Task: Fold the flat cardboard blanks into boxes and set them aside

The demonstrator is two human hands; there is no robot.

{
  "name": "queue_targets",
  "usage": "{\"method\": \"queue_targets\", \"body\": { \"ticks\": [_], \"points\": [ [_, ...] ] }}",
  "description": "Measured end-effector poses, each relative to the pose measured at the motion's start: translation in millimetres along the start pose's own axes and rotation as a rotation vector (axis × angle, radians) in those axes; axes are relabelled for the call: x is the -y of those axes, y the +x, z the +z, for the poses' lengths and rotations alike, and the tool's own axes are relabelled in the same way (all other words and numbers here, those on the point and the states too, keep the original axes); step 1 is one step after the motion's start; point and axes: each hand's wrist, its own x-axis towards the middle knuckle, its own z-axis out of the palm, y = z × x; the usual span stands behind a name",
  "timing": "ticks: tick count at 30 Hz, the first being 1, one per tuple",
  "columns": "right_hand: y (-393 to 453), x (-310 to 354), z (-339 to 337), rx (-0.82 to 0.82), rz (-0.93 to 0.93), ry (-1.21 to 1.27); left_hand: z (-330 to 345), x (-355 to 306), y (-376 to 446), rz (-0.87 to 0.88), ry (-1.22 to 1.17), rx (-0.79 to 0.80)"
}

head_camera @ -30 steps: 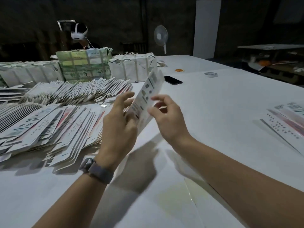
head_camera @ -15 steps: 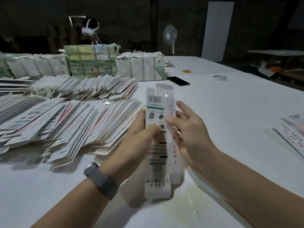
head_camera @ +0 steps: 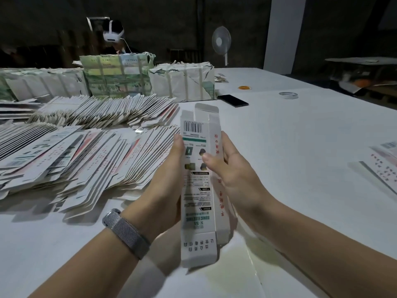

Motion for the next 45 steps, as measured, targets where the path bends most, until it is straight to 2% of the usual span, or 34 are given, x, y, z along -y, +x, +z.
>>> {"method": "queue_targets", "body": {
  "ticks": [8, 13, 19, 26, 33, 45],
  "points": [
    [-3, -1, -1, 0.026, 0.025, 0.01, -6, -4, -1, -0.069, -0.062, 0.085],
    [-1, -5, 1, 0.048, -0.017, 0.064, -4, 0, 1, -0.083, -0.073, 0.058],
    [3, -5, -3, -0.009, 0.005, 0.036, 2, 4, 4, 0.047, -0.023, -0.039],
    [7, 7, -15, -0.004, -0.056, 0.068, -6, -4, 3, 0.139, 0.124, 0.021],
    [9, 7, -13, -0.038, -0.056, 0.015, -10, -10, 4, 0.158, 0.232, -0.069],
    [8, 8, -15, -0.043, -0.07, -0.052, -12, -3, 8, 0.321, 0.272, -0.046]
  ]
}}
